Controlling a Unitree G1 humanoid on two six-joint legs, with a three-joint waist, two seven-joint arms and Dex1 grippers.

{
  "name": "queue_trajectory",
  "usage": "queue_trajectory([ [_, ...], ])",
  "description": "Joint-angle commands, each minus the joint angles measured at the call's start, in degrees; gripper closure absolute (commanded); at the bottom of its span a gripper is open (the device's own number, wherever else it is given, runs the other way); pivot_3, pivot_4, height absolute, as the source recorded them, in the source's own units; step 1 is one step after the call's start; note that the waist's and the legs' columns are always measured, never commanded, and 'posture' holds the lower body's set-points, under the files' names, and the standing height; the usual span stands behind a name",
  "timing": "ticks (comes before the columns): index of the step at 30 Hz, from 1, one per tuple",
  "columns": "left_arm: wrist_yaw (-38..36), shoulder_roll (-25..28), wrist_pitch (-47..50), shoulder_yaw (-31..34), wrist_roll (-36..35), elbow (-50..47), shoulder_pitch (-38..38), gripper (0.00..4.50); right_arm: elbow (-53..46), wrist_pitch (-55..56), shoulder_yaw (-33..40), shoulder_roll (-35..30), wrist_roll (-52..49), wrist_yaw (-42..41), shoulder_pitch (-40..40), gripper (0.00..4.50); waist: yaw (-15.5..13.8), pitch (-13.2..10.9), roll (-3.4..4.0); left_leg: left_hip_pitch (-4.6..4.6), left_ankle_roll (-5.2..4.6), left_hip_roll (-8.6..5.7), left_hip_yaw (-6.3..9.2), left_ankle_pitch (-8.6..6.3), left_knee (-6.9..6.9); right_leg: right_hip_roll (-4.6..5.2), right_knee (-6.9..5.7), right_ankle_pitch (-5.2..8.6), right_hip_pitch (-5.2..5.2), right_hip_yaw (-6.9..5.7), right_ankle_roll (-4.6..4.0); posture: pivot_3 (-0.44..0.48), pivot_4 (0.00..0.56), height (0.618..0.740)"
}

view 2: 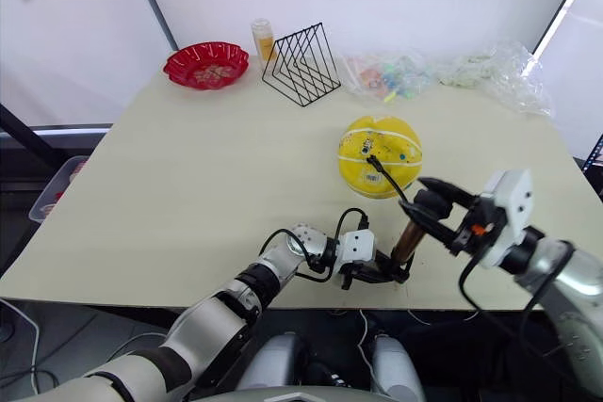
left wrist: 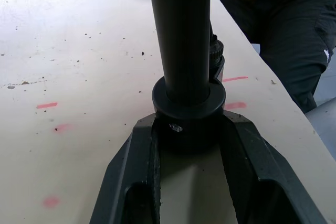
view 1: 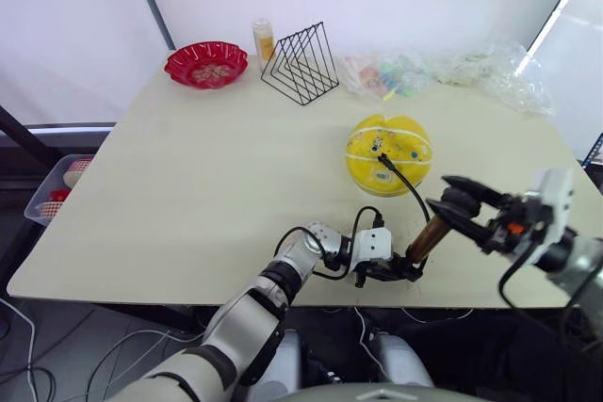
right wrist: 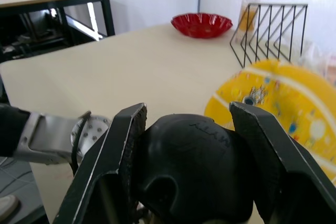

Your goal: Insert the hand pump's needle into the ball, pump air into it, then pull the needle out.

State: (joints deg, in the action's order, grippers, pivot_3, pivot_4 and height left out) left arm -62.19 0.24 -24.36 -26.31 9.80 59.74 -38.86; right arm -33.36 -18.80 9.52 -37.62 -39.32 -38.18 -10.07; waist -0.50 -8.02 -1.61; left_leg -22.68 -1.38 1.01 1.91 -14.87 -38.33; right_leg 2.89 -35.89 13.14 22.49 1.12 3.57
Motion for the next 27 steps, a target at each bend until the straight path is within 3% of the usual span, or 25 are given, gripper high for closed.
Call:
queue_trajectory([
  [1,1.46,1.72,2.98,-0.24,2.32,3.55,1.34,3.40,6.26,3.24,-5.77,2.97,8.98,0.90,-3.36,2.45,0.05,0.03,-0.04,0.03,0.00,0.01,0.01,0.00,-0.01,-0.01,0.00,0.00,0.00,0.00,-0.01,0.000,0.150,0.740],
  [4,1.40,1.66,3.02,-0.28,2.36,3.22,1.73,3.40,8.25,6.45,-6.47,4.57,11.95,0.48,-4.10,2.45,0.23,0.16,0.00,0.09,0.00,0.03,0.00,0.00,-0.01,-0.01,0.00,-0.03,-0.04,0.00,-0.04,0.000,0.150,0.740],
  [8,1.19,1.68,2.96,-0.27,2.47,3.00,2.18,3.40,4.32,6.60,-2.33,4.46,6.41,-1.35,-2.03,2.45,0.32,0.20,-0.01,0.13,0.01,0.06,0.02,0.00,-0.01,-0.01,-0.01,-0.04,-0.07,-0.01,-0.05,0.000,0.150,0.740],
  [17,1.01,1.98,2.68,-0.12,2.88,3.39,1.91,3.40,-3.17,-4.31,11.66,-6.20,-12.07,-3.75,4.15,2.45,-0.12,-0.16,0.40,-0.08,0.00,-0.01,0.00,0.00,0.00,0.00,0.00,-0.04,0.03,-0.01,-0.05,0.000,0.150,0.740],
  [23,0.77,2.16,2.37,-0.33,3.11,3.54,1.89,3.40,-2.88,-11.71,23.38,-13.25,-27.51,-0.27,9.19,2.45,-0.15,-0.36,0.40,-0.10,0.00,0.01,-0.05,0.00,-0.02,0.03,0.00,-0.04,0.03,0.02,-0.05,0.000,0.150,0.740],
  [27,0.64,2.27,2.14,-0.44,3.21,3.59,1.96,3.40,-2.05,-15.02,27.96,-16.76,-32.60,0.87,10.65,2.45,-0.17,-0.38,0.39,-0.13,0.00,0.02,-0.03,0.00,0.00,0.02,0.01,-0.04,0.05,-0.01,-0.05,0.000,0.150,0.740],
])
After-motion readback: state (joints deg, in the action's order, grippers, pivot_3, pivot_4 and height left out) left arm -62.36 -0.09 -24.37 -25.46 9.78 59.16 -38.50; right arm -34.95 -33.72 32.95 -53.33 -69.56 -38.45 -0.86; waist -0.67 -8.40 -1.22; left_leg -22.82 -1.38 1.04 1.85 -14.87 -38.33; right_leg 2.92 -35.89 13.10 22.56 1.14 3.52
